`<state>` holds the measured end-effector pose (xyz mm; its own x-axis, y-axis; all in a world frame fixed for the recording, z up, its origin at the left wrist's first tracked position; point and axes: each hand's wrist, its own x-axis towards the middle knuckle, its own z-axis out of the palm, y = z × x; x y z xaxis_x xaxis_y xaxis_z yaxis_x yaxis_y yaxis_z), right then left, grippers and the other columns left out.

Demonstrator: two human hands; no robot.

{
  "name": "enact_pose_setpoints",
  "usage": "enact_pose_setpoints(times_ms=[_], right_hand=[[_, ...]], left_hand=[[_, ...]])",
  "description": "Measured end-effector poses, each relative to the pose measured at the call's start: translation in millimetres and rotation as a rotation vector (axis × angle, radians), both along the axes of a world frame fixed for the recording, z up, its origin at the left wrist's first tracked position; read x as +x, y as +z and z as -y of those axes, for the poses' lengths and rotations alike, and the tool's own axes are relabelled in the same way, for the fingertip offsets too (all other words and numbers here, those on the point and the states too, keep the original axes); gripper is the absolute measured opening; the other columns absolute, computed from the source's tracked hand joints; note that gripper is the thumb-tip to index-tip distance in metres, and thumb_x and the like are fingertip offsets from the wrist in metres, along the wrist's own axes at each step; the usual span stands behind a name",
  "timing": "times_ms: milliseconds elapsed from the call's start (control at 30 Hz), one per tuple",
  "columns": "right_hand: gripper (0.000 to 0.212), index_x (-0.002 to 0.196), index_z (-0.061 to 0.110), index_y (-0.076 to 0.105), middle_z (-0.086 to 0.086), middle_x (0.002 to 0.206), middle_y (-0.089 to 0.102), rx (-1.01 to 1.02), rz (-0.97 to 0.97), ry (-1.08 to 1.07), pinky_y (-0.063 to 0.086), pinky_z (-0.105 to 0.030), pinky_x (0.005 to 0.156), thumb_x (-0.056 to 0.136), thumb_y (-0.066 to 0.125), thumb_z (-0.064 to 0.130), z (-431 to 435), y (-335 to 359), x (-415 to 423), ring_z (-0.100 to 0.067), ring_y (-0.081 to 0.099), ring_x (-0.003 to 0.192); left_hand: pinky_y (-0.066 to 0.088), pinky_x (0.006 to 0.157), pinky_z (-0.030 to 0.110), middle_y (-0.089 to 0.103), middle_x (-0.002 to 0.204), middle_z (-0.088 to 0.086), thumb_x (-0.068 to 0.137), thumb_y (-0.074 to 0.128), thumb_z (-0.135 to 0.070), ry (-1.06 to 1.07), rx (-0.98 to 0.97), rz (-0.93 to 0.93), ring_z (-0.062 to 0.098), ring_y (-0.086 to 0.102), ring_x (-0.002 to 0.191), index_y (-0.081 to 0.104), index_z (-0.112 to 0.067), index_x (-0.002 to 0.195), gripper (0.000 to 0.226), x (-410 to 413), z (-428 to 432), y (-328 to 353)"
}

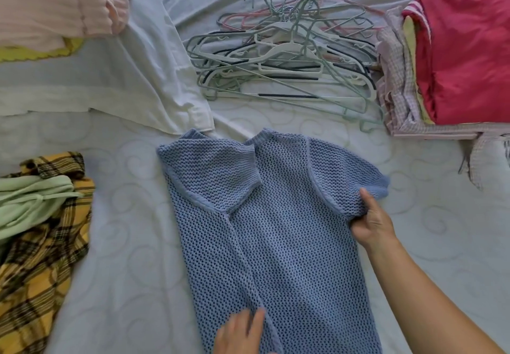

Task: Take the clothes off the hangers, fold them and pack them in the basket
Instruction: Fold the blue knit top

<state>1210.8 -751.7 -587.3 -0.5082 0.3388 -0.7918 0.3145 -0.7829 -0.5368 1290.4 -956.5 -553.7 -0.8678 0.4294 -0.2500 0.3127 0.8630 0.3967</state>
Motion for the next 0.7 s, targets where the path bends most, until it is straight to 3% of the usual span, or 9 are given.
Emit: enact_pose_setpoints(times_ms=[33,67,133,167,267,400,467,567,700], right_hand=[[0.034,0.102,0.014,0.060,-0.001,0.078,0.074,-0.028,-0.009,0.005,0.057,-0.028,0.054,0.069,0.070,0.019,0,3,-1,-0.014,0.071,0.069],[0.050,0.099,0.014,0.061,-0.001,0.078,0.074,-0.046,-0.033,0.021,0.058,-0.030,0.054,0.054,0.081,0.021,-1,5,-2,-0.015,0.071,0.069],[0.076,0.101,0.013,0.063,-0.003,0.082,0.074,-0.036,-0.032,0.060,0.059,-0.035,0.057,0.032,0.093,0.021,-3,7,-3,-0.016,0.071,0.070],[0.068,0.106,0.014,0.062,-0.002,0.081,0.074,-0.020,-0.031,0.084,0.059,-0.033,0.055,0.045,0.091,0.020,-4,9,-3,-0.016,0.071,0.070],[0.016,0.104,0.011,0.058,-0.001,0.082,0.072,0.228,0.092,0.133,0.055,-0.024,0.050,0.088,0.058,0.008,-4,7,-1,-0.014,0.068,0.068],[0.060,0.123,-0.001,0.046,-0.019,0.126,0.048,0.920,0.277,0.298,0.048,-0.035,0.094,0.074,0.073,0.019,4,5,20,-0.023,0.054,0.102],[0.056,0.119,0.000,0.046,-0.017,0.119,0.044,1.124,0.234,0.358,0.042,-0.029,0.091,0.074,0.067,0.025,24,15,39,-0.015,0.049,0.096],[0.005,0.090,0.012,0.055,-0.007,0.085,0.057,0.854,0.047,0.691,0.044,-0.025,0.071,0.089,0.059,0.016,70,28,80,-0.007,0.052,0.071],[0.007,0.084,0.018,0.061,0.003,0.074,0.063,0.435,0.217,1.184,0.046,-0.025,0.063,0.091,0.059,0.020,127,20,139,-0.012,0.057,0.069]], left_hand=[[0.035,0.096,0.027,0.052,0.124,0.000,0.076,0.014,-0.083,-0.002,-0.045,0.256,0.019,0.050,0.114,0.020,-0.036,0.138,0.078,60,49,-2],[0.022,0.108,0.035,0.040,0.139,0.000,0.072,0.024,-0.086,0.111,-0.138,0.162,0.020,0.034,0.131,0.021,-0.035,0.143,0.088,103,64,-35],[0.009,0.113,0.047,0.024,0.152,0.001,0.066,0.049,-0.082,0.031,-0.225,0.165,0.021,0.011,0.144,0.035,-0.031,0.142,0.092,129,76,-40],[0.011,0.112,0.050,0.027,0.151,0.003,0.069,0.055,-0.075,0.027,-0.228,0.042,0.023,0.012,0.144,0.042,-0.032,0.137,0.081,142,75,-46],[0.019,0.108,0.046,0.052,0.131,0.002,0.080,0.044,-0.068,0.063,-0.091,0.200,0.022,0.045,0.125,0.054,-0.033,0.116,0.051,136,63,-37],[0.023,0.102,0.034,0.053,0.116,-0.007,0.094,0.024,-0.052,0.054,0.041,0.074,0.015,0.053,0.102,0.049,-0.032,0.088,0.032,146,69,-33],[0.031,0.093,0.032,0.065,0.109,-0.009,0.090,0.036,-0.047,0.048,0.051,0.053,0.011,0.049,0.103,0.051,-0.033,0.076,0.025,141,74,-31],[0.033,0.082,0.026,0.070,0.099,-0.013,0.070,0.045,-0.048,0.047,0.063,0.120,0.006,0.047,0.102,0.055,-0.031,0.057,0.024,133,81,-26],[0.037,0.080,0.019,0.064,0.103,-0.016,0.070,0.044,-0.046,0.011,0.129,0.231,0.001,0.050,0.099,0.054,-0.030,0.063,0.019,129,93,-19]])
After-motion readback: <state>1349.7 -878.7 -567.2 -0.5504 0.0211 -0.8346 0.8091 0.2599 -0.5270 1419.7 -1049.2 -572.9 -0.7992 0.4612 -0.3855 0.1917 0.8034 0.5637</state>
